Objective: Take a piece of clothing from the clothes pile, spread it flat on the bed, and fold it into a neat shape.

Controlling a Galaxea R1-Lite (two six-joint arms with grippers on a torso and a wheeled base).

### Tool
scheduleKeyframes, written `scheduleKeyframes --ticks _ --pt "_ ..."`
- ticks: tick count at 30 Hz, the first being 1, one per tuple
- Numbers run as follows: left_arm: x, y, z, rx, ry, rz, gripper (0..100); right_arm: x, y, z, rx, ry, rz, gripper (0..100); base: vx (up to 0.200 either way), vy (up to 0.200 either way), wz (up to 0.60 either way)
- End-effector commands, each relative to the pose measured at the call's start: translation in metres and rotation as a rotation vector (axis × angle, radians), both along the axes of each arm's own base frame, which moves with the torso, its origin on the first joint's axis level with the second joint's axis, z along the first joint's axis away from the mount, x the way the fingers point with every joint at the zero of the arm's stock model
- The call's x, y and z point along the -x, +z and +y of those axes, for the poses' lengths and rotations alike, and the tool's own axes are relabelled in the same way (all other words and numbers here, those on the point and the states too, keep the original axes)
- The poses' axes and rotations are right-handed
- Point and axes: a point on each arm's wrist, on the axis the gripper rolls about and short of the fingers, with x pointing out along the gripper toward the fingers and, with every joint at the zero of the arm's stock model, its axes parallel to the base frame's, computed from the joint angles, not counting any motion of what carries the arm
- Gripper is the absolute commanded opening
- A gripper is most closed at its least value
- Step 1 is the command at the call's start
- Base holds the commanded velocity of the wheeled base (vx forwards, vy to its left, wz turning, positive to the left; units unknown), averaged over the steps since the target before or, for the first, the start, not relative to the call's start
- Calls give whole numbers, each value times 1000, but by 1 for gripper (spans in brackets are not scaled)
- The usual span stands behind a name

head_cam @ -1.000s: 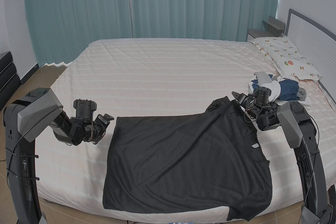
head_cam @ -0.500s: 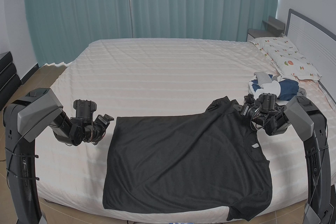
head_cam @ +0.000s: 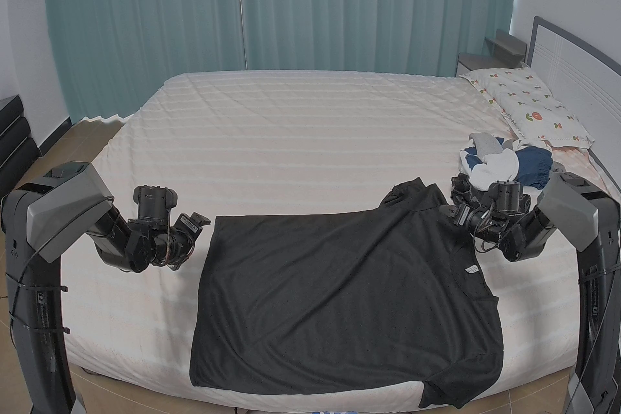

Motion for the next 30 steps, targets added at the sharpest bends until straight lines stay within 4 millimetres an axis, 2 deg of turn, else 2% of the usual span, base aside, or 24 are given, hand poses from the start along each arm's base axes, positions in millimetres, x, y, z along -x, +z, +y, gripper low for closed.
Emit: scheduleKeyframes --ticks 1,2,3,5,6,7,13,16,21,28,30 --pt "24 30 -8 11 -31 -51 100 66 42 -1 -13 0 -50 100 -200 0 0" --pt "24 30 -8 11 -31 -51 100 66 42 -1 -13 0 -50 100 -200 0 0" --pt "36 31 -12 8 -46 -33 100 86 46 -5 -15 -5 -41 100 -200 0 0" --pt "52 31 -11 7 -50 -7 100 103 49 -7 -26 7 -30 100 -200 0 0" --pt "52 31 -11 7 -50 -7 100 103 49 -7 -26 7 -30 100 -200 0 0" --pt "66 33 -9 12 -52 -5 100 118 54 -9 -41 15 -32 100 -200 0 0" --pt "105 24 -16 35 -124 9 100 151 53 -10 -65 2 13 100 -200 0 0" --pt "118 16 -24 36 -167 30 100 161 47 -10 -73 1 29 100 -200 0 0" --pt "128 10 -30 19 -209 38 100 172 41 -9 -79 1 40 100 0 0 0" --pt "144 -9 -37 -109 -346 100 100 179 39 -7 -81 6 52 100 0 0 0" --pt "149 -20 -38 -158 -396 133 100 182 39 -7 -81 8 51 100 0 0 0"
